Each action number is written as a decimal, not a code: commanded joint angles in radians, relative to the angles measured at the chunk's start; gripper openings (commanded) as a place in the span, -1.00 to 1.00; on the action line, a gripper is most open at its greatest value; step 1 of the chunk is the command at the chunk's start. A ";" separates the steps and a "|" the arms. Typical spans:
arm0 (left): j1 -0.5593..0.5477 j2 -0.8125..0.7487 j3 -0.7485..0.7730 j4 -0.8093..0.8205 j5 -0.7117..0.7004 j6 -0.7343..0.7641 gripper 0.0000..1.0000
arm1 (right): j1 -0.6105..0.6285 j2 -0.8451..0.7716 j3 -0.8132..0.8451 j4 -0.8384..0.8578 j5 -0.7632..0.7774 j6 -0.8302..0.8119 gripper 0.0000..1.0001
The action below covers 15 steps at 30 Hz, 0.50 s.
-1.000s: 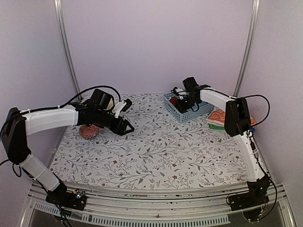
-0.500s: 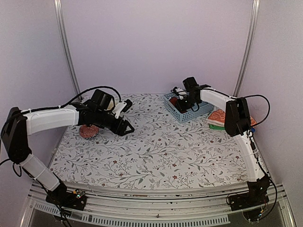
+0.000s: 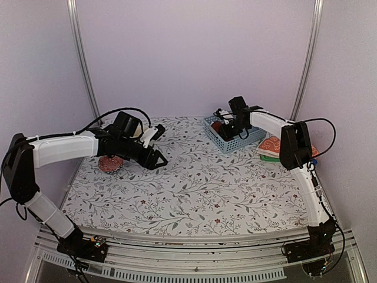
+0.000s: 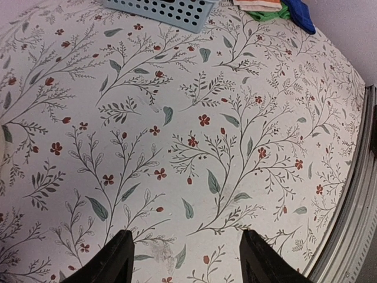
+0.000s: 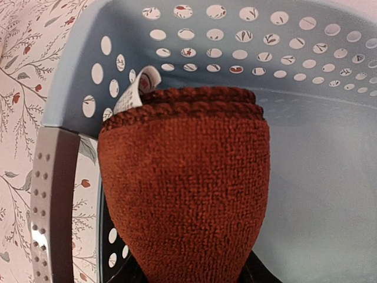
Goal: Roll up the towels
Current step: Place the towel in the storage box.
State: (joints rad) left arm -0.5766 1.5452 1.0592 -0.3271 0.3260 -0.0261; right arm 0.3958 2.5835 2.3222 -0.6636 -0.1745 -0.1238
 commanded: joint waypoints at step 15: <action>0.012 0.019 0.015 -0.003 0.017 0.009 0.26 | -0.005 -0.068 -0.018 -0.001 -0.032 -0.041 0.23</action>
State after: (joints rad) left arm -0.5766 1.5517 1.0592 -0.3275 0.3290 -0.0261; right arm 0.3935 2.5938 2.3219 -0.6586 -0.1993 -0.1467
